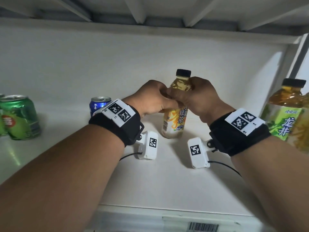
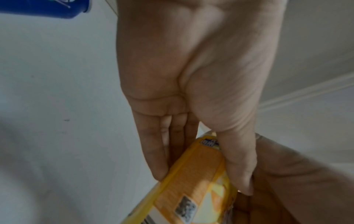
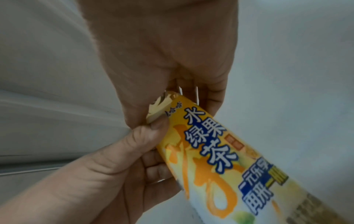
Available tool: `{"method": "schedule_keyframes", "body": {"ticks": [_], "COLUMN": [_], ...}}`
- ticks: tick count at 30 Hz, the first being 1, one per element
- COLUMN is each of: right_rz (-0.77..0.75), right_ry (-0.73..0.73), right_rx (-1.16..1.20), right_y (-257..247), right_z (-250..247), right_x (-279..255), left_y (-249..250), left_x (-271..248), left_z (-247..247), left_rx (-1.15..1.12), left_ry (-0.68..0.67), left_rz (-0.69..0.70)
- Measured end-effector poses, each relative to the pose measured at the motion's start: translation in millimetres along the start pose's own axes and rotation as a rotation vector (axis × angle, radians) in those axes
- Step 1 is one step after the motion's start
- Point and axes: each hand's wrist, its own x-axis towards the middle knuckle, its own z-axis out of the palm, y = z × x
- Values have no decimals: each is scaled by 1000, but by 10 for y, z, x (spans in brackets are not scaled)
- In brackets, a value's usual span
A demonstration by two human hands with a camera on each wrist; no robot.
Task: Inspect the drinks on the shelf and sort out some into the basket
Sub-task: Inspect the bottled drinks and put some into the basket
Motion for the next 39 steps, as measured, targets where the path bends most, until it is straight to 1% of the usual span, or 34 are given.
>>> {"method": "schedule_keyframes", "body": {"ticks": [2,5,6,7,9,10,11,14,17,19,21,24,27,29,32,35,37,39], "right_rz": [22,72,94,110,98,91,93,80,58,16,-29,-70,-47,-35,-28,-33,-28,-18], "right_ry": [20,29,-1,-64,-220,-257,-254,-150,-73,-75,-97,-129,-188,-207,-140,-72,-59,-71], "right_rx": [2,13,27,50,100,120,138,173,243,340,410,357,314,316,290,305,363,412], "right_y": [12,39,47,59,86,93,96,96,44,-20,-77,-113,-84,-51,-29,-33,-31,-27], "right_z": [7,17,17,19,22,20,11,2,-21,-37,-45,-22,14,39,60,35,20,14], "right_x": [3,11,3,-6,-44,-68,-81,-86,-96,-109,-117,-130,-133,-134,-123,-88,-81,-75], "left_y": [-9,-20,-27,-35,-39,-44,-44,-40,-8,17,39,30,13,15,-4,-13,-13,-8], "left_x": [-15,-53,-68,-80,-102,-107,-111,-123,-156,-180,-192,-172,-161,-164,-151,-165,-178,-189], "left_z": [15,2,-9,-23,-34,-36,-37,-41,-50,-34,-39,-78,-88,-71,-92,-133,-134,-123], "left_rx": [-51,-36,-30,-33,-37,-37,-42,-71,-108,-139,-178,-141,-80,-40,-38,-126,-162,-192], "left_ry": [-19,-54,-61,-68,-83,-87,-91,-106,-164,-212,-199,-124,-79,-77,-88,-142,-182,-190], "left_rz": [-25,-64,-74,-82,-80,-78,-79,-81,-77,-56,-41,-13,8,12,-24,-101,-124,-117]}}
